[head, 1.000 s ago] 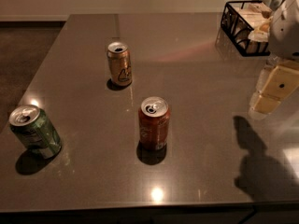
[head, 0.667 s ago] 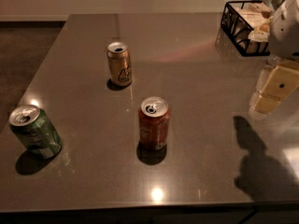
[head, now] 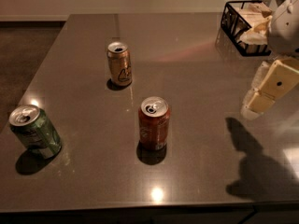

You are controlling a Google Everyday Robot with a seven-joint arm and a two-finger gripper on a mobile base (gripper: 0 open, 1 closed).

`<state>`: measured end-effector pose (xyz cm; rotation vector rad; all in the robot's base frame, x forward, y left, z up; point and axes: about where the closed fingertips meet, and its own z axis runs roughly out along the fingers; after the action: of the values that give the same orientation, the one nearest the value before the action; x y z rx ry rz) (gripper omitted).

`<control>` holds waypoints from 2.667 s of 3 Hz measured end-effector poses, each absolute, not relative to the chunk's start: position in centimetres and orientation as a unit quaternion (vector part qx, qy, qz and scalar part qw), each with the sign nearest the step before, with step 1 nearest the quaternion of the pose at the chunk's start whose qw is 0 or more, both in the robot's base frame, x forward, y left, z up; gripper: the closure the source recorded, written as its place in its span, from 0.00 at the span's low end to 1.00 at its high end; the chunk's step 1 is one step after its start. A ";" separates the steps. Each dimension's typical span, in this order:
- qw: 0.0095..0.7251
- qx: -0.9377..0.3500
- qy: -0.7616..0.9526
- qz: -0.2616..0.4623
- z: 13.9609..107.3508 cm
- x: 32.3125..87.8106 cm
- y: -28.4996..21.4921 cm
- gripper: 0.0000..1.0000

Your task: Move coke can near green can

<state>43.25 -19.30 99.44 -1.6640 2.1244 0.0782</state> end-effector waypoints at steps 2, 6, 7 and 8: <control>0.266 -0.596 0.750 0.108 100.6 42.4 -17.2 0.00; 0.257 -0.648 0.701 0.151 99.9 40.3 -12.4 0.00; 0.258 -0.654 0.695 0.151 98.4 39.6 -10.3 0.00; 0.268 -0.637 0.705 0.158 96.2 39.7 -8.4 0.00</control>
Offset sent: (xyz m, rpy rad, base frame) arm -0.0054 0.0126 0.0059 0.1411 0.0160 0.0326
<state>39.70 -8.44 96.18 -1.7189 1.9026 0.4265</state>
